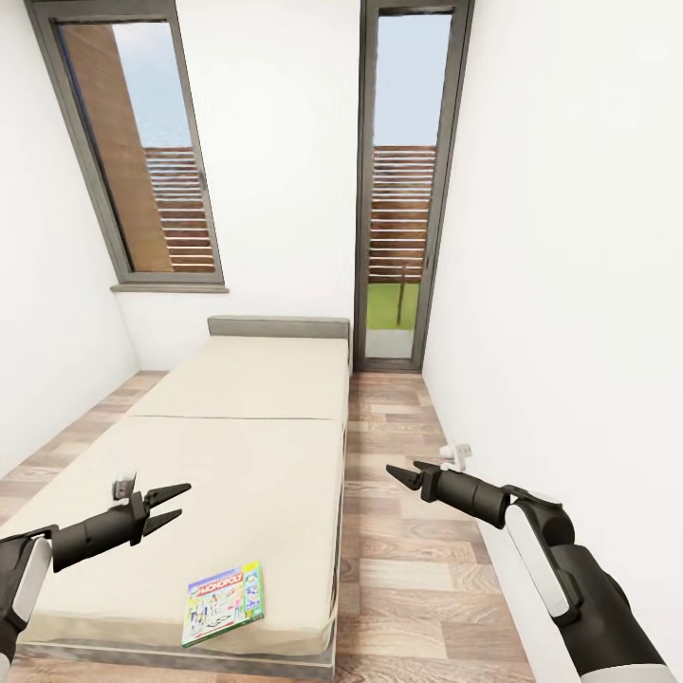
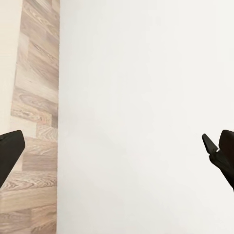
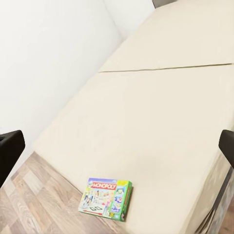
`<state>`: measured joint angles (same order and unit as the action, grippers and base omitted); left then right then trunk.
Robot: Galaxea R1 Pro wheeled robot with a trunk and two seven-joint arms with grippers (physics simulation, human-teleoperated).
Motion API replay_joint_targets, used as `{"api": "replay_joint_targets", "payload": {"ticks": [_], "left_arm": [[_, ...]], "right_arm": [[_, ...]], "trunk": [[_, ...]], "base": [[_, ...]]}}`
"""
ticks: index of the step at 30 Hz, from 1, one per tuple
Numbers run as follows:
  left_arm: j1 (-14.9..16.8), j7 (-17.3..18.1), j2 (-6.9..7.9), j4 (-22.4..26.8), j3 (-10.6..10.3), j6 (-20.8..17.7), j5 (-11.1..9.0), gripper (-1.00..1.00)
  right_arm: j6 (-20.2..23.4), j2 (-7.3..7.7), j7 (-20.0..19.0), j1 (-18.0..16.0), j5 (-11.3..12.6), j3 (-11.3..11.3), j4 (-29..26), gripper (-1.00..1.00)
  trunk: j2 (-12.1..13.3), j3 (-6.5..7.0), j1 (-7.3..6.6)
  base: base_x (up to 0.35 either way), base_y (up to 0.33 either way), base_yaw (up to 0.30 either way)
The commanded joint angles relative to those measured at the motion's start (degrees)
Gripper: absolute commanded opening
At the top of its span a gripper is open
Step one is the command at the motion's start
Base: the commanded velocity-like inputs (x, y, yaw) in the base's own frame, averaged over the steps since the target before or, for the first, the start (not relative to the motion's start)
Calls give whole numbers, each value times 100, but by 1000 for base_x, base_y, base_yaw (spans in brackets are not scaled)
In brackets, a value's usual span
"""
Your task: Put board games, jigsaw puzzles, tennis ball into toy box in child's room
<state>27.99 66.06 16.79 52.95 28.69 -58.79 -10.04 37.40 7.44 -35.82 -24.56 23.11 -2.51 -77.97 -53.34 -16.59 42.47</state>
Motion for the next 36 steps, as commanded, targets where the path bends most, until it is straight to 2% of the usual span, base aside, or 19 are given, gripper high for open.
{"api": "replay_joint_targets", "payload": {"ticks": [1,17,25,36], "left_arm": [[5,6,0,-5,5,-31,2,100],[5,-14,20,-12,5,-36,2,100],[5,-15,58,-12,5,-44,2,100],[5,-15,66,-12,5,-45,2,100]], "right_arm": [[40,3,11,-5,42,0,-3,100],[41,3,14,-5,36,5,1,100],[40,5,11,-5,43,11,1,100],[39,4,14,-5,44,6,-24,100]], "trunk": [[-46,-26,23],[-687,-313,374],[-1008,-456,550],[-1449,-654,791]], "base": [[0,0,0],[-2,0,0],[-156,0,0],[-18,0,0]]}}
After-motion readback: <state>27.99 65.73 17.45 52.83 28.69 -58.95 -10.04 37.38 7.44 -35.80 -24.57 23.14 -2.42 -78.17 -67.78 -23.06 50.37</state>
